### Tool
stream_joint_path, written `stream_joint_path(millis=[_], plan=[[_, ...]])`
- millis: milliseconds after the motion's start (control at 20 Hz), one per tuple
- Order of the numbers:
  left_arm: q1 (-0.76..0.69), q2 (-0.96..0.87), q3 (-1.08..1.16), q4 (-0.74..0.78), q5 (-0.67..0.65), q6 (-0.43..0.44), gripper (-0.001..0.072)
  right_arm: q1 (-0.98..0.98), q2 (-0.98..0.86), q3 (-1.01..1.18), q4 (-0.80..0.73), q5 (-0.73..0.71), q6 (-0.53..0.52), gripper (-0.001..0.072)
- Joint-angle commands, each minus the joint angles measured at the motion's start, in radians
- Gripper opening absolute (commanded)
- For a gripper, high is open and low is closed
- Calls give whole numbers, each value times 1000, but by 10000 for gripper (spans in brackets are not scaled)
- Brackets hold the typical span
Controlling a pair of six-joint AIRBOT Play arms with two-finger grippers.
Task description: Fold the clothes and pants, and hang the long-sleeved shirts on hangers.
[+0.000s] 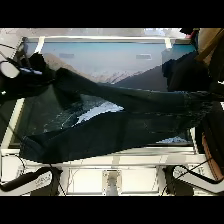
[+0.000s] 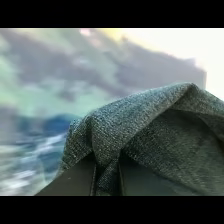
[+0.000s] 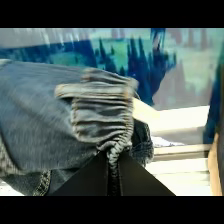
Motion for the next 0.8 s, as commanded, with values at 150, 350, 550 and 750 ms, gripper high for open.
stream_joint_path(millis=[150, 350, 550, 750], plan=[[-138, 45, 36, 328, -69, 76, 20, -24, 107, -56, -16, -29, 11, 49], [-296, -210, 36, 328, -13, 74, 22, -24, 95, -282, -16, -233, 21, 50], [-352, -360, 37, 329, 29, -58, 658, -24, 40, -413, 2, -377, 67, 57], [-297, -236, 91, 333, 68, -162, 699, -25, 40, -385, 25, -498, 73, 337]])
